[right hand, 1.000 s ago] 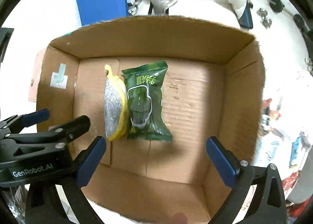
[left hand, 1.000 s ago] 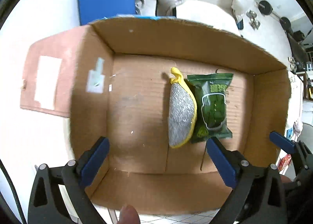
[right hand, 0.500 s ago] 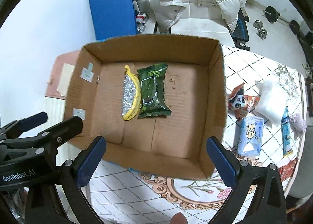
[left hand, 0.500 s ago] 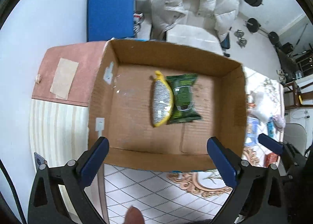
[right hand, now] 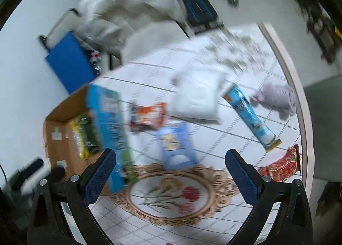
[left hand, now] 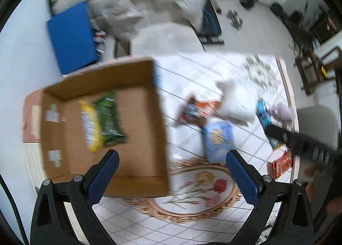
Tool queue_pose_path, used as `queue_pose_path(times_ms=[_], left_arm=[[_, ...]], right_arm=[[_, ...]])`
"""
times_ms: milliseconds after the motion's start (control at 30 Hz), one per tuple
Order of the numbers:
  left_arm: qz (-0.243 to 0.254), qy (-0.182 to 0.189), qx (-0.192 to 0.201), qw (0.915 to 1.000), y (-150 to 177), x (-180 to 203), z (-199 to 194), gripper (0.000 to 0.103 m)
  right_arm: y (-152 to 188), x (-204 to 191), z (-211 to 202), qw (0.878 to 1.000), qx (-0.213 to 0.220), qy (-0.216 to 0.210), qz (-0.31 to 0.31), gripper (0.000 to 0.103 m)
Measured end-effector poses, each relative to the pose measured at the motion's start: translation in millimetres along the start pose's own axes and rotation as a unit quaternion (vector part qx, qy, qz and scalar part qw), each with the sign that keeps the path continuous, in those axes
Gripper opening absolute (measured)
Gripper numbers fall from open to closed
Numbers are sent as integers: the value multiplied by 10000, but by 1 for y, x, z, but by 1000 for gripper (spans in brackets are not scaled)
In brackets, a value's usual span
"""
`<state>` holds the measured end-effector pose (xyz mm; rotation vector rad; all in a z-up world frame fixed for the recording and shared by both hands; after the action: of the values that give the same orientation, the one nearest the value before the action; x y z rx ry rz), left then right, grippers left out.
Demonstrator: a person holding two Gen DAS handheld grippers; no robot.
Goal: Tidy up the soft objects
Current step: 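Move both tools from the box back over the remaining items, then grasp the blue cat-print packet with the left tool while the right tool grasps the white bag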
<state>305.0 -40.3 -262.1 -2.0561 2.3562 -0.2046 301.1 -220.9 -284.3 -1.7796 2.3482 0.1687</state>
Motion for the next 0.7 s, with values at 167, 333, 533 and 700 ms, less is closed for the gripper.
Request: queue_pose_path(times_ms=[167,333,533,700], left_arm=[[-131,-142,-514,9985,5,42,60,102],[-513,-264,-782,9953,6,53,100,102],[-658,-396,-1006,9920,9,59,127,102],[-488,-268,-1212,9911,13,70,144,102]], right_arm=[[-51,36,55,9965,-825,76,-135,103],[-95,31,102,9934,-1132,168,-106,103],[-115,13,162,9842,-1598,731,-205,103],[-100,33,173,9767,-1915,724,-649,89]])
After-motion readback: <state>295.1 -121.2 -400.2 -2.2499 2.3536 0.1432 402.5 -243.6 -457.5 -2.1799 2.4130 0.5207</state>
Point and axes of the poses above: each gripper's, at about its wrist camera, not at the fingertips, and z roughly the way its jaws point, x to its right, y to its underside, the point moved 2 cm from there along z, roughly the way its jaws point, and after that the axes turned 3 degrees about y, right-handed, at the moved point
